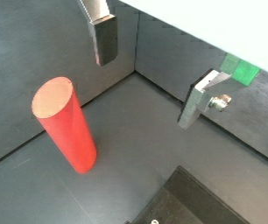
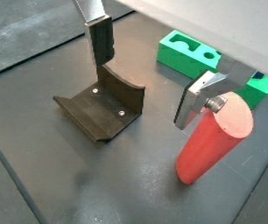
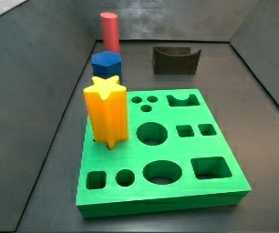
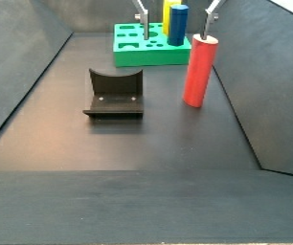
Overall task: Pick up the oval object. Move up. Move to above the board. Insert the oval object.
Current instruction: Pick up the oval object.
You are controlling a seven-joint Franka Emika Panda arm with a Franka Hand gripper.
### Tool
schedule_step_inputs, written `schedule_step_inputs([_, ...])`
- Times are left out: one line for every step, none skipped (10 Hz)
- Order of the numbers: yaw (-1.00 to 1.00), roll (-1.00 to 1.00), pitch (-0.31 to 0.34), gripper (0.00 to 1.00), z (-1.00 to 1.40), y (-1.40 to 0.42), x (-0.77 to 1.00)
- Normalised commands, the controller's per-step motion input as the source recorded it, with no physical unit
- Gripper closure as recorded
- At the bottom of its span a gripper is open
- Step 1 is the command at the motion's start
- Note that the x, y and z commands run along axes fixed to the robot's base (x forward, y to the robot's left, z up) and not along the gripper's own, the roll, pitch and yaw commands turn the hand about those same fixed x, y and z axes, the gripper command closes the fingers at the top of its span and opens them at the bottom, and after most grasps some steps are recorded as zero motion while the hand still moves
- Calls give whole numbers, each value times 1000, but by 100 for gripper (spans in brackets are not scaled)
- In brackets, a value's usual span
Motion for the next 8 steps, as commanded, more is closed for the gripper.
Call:
schedule_step_inputs([-340, 17, -7, 0, 60, -220, -43])
schedule_step_inputs([-1000, -17, -37, 0, 11, 0, 0])
schedule_step_inputs([-1000, -7, -27, 0, 37, 0, 0])
schedule_step_inputs([-1000, -7, -27, 0, 37, 0, 0])
schedule_step_inputs([-1000, 0, -24, 0, 49, 0, 0])
schedule_step_inputs([-1000, -1, -23, 0, 40, 0, 0])
schedule_step_inputs([-1000, 0, 0, 0, -6, -3, 0])
schedule_step_inputs([-989, 0, 0, 0, -306, -109, 0])
